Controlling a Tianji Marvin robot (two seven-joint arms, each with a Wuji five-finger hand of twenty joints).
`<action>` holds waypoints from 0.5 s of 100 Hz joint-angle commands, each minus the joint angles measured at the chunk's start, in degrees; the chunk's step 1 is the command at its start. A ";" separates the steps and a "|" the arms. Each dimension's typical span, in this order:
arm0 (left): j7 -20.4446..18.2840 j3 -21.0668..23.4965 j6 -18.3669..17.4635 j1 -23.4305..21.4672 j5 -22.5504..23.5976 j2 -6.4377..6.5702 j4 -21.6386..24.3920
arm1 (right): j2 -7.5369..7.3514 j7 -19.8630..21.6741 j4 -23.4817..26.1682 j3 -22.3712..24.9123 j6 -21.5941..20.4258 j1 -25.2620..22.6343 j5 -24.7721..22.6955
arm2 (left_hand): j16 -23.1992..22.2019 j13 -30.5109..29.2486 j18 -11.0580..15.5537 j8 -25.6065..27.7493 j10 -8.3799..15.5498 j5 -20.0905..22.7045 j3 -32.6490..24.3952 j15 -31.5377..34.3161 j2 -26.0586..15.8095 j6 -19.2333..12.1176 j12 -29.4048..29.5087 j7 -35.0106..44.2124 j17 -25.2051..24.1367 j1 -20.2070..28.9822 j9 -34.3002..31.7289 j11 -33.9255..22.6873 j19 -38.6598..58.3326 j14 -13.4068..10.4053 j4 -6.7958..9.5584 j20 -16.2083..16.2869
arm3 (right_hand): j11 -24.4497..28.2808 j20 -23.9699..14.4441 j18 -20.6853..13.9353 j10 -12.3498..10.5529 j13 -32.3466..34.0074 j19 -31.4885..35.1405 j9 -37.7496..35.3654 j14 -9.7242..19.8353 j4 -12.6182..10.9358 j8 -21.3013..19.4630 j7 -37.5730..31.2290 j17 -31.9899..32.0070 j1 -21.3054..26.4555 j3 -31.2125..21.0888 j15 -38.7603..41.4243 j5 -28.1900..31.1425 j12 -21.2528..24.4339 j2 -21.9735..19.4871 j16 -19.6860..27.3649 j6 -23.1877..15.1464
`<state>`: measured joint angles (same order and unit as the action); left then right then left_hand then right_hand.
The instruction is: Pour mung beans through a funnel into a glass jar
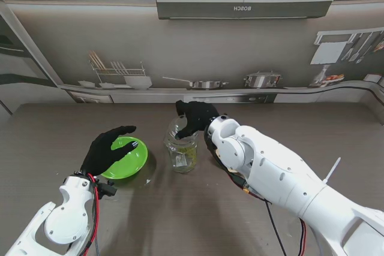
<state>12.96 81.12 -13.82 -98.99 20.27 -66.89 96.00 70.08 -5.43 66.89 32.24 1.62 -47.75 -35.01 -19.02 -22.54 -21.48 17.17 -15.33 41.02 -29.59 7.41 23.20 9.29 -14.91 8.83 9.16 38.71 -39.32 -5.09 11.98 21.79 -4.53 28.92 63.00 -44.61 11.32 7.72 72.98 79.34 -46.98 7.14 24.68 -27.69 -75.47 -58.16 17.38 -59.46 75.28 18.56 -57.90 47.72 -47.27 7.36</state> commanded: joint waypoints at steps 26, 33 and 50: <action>-1.02 0.32 -0.34 -0.24 0.06 -0.04 0.14 | 1.02 0.58 -2.00 -1.68 -1.57 1.15 0.26 | 0.05 -0.99 1.36 0.33 0.33 0.86 1.07 -0.60 -1.74 -0.79 0.09 0.22 -0.84 1.00 -0.61 0.24 -1.21 -0.41 1.54 0.60 | 2.91 0.22 -0.71 -12.66 2.87 0.09 -2.64 1.86 -5.86 -2.20 -10.18 0.50 14.82 -12.49 -0.57 2.33 1.19 -10.95 0.86 -6.46; -1.08 0.36 -0.39 -0.26 0.05 -0.03 0.14 | 1.21 0.46 -2.57 -2.03 -1.68 1.44 0.37 | 0.06 -0.94 1.37 0.36 0.29 1.03 1.08 -0.61 -1.75 -0.79 0.09 0.28 -0.83 1.03 -0.63 0.23 -1.21 -0.48 1.54 0.60 | 2.68 0.24 -0.58 -12.82 2.82 -0.22 -2.50 1.44 -5.93 -1.84 -10.00 1.08 14.64 -12.30 -1.09 2.28 1.39 -11.06 1.12 -6.81; -1.11 0.46 -0.35 -0.37 0.05 -0.02 0.23 | 1.45 0.12 -3.63 -2.98 -2.09 2.16 -0.06 | 0.06 -0.95 1.42 0.40 0.21 1.19 1.14 -0.61 -1.77 -0.79 0.09 0.35 -0.84 1.01 -0.65 0.23 -1.21 -0.37 1.54 0.60 | 1.13 0.09 0.48 -13.68 2.78 -1.74 -0.77 0.44 -6.43 1.05 -9.14 3.61 13.60 -11.68 -5.65 1.64 2.27 -11.29 3.12 -8.60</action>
<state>12.97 81.43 -14.06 -99.09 20.32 -66.88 95.98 71.10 -5.77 63.32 29.39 -0.02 -46.03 -34.68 -19.02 -22.55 -21.48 17.17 -15.33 41.07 -29.59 7.41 23.20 9.29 -14.91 8.92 9.17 38.71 -39.32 -5.09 11.97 21.79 -4.53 28.92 61.59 -44.59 11.32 7.35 72.98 78.11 -46.98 6.79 24.68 -26.22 -75.46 -55.38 17.40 -58.93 71.26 18.51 -56.83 46.96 -45.39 6.88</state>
